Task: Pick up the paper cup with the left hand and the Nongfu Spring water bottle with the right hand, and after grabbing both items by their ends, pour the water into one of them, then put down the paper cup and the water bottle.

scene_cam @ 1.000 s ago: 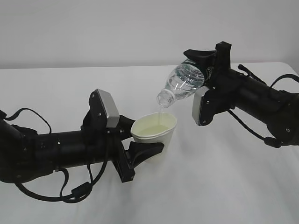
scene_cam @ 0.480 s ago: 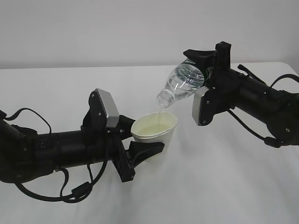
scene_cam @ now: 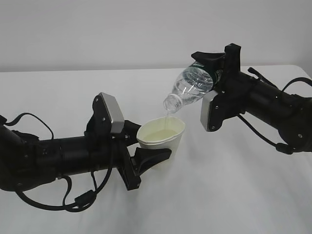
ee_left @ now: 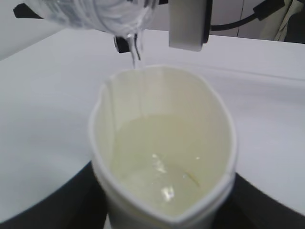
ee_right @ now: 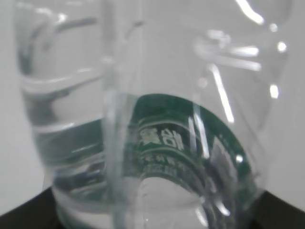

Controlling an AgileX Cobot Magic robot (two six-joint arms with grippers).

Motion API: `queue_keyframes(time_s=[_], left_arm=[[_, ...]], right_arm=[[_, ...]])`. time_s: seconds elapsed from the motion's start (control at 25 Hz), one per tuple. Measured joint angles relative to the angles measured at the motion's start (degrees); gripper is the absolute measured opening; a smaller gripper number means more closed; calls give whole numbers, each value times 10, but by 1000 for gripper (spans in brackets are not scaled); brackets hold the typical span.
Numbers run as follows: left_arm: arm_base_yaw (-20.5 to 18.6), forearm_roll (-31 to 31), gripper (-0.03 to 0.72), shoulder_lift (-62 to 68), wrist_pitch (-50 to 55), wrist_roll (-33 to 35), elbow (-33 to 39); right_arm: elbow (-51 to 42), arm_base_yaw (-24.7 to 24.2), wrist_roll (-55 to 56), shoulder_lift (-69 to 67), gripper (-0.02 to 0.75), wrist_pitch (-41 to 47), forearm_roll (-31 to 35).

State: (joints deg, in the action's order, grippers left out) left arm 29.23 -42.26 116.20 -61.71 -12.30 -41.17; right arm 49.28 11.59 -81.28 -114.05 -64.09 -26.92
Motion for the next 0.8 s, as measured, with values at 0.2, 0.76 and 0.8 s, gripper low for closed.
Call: queue_keyframes(time_s=[0.2,0.76,0.8], left_arm=[[0,2,412,0,0,0,0],[0,4,412,0,0,0,0],[0,4,412,0,0,0,0]], right_arm=[[0,0,-1,0,456,0,0],[0,0,-1,0,456,0,0],[0,0,-2,0,456,0,0]])
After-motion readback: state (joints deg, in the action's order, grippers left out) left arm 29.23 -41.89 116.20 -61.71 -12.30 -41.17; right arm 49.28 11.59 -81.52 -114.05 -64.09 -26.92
